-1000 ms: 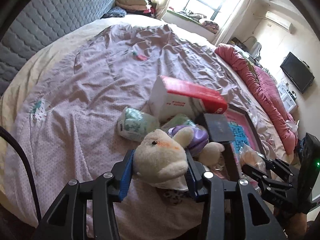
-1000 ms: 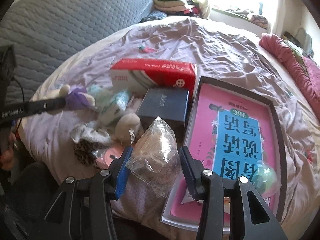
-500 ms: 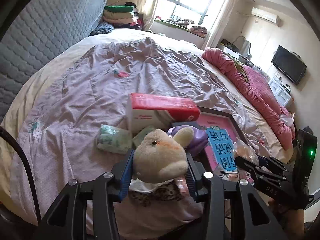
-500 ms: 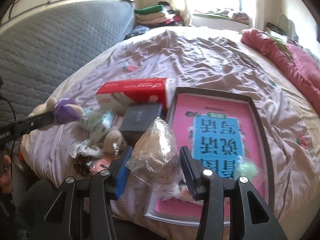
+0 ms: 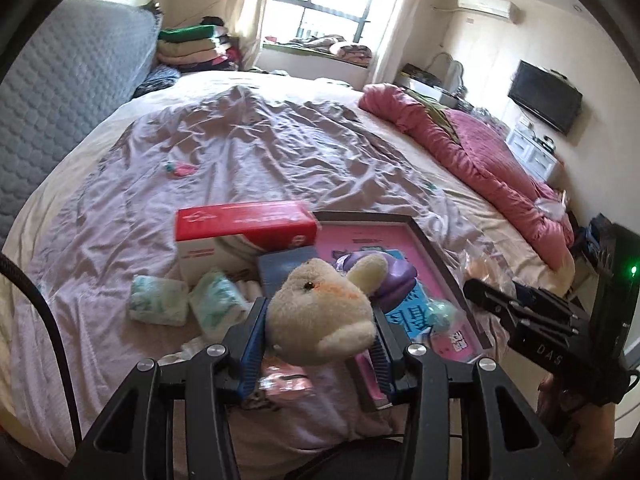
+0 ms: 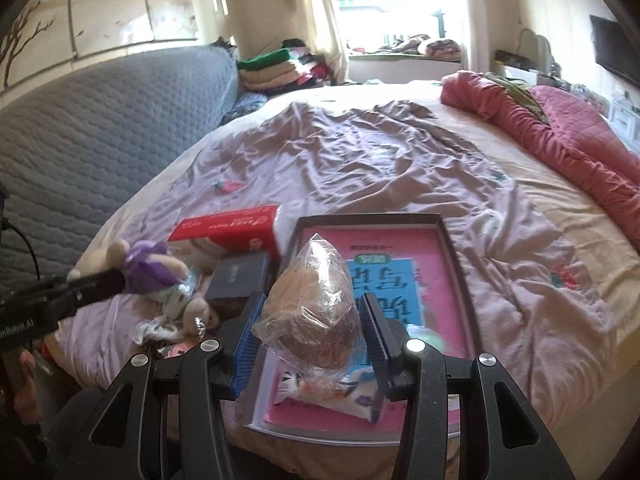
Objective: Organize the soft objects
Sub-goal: 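Carry the bunny with the left tool while the right tool carries the brown bag onto the tray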
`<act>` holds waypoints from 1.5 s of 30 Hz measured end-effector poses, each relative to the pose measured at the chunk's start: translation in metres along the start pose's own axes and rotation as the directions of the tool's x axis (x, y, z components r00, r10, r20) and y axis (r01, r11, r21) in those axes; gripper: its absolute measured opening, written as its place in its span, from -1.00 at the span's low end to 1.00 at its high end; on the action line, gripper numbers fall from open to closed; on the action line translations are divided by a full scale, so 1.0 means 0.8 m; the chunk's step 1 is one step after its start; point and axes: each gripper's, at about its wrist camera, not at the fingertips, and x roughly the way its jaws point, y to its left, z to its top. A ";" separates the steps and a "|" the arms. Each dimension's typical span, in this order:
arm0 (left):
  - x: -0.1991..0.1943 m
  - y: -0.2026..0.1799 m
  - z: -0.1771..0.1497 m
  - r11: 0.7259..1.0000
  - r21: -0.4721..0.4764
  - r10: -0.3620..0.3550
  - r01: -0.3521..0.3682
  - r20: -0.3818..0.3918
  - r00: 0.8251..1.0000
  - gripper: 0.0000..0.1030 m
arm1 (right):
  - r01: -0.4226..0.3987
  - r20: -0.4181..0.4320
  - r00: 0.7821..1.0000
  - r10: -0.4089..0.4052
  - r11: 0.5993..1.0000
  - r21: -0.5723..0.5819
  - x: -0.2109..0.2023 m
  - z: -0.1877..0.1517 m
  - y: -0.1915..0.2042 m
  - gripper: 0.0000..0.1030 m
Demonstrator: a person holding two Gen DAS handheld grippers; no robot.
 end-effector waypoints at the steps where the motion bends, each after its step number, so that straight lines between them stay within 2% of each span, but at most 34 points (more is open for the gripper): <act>1: 0.002 -0.006 0.000 1.000 0.006 -0.004 0.004 -0.002 1.000 -0.10 | 0.009 0.008 1.000 -0.009 1.000 0.006 -0.005 0.001 -0.005 -0.04; 9: 0.019 -0.046 -0.001 0.998 0.056 -0.030 0.031 -0.021 0.999 -0.10 | 0.056 0.047 0.997 -0.059 0.996 0.072 -0.031 0.002 -0.041 -0.04; 18: 0.039 -0.069 0.000 0.995 0.088 -0.040 0.043 -0.042 0.998 -0.10 | 0.100 0.066 0.992 -0.108 0.988 0.115 -0.043 -0.002 -0.067 -0.04; 28: 0.070 -0.085 -0.004 0.993 0.103 -0.047 0.054 -0.077 0.996 -0.10 | 0.132 0.015 0.991 -0.134 0.987 0.095 -0.026 -0.019 -0.077 -0.04; 45: 0.120 -0.102 -0.017 0.988 0.151 0.006 0.017 -0.148 0.989 -0.10 | 0.158 -0.077 0.986 -0.151 0.983 0.091 0.014 -0.050 -0.098 -0.04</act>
